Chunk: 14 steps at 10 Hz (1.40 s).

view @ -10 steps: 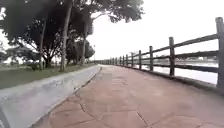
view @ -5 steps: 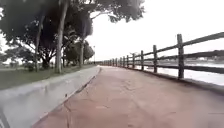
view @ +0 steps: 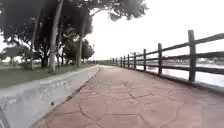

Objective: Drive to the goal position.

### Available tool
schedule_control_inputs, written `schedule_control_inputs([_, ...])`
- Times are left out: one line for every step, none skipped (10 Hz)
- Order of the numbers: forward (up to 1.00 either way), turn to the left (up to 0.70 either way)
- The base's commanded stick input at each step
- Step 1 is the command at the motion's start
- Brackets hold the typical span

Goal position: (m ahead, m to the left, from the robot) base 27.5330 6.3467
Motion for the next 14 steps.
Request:
schedule_control_inputs([1.00, -0.38])
schedule_control_inputs([1.00, 0.00])
schedule_control_inputs([1.00, 0.00])
schedule_control_inputs([1.00, 0.00])
schedule_control_inputs([1.00, 0.00])
schedule_control_inputs([1.00, 0.00])
schedule_control_inputs([1.00, 0.00])
schedule_control_inputs([0.93, 0.00])
schedule_control_inputs([0.84, 0.00])
schedule_control_inputs([0.85, 0.00])
schedule_control_inputs([0.93, 0.00])
schedule_control_inputs([0.95, 0.00])
schedule_control_inputs([0.96, 0.00])
schedule_control_inputs([0.96, 0.00])
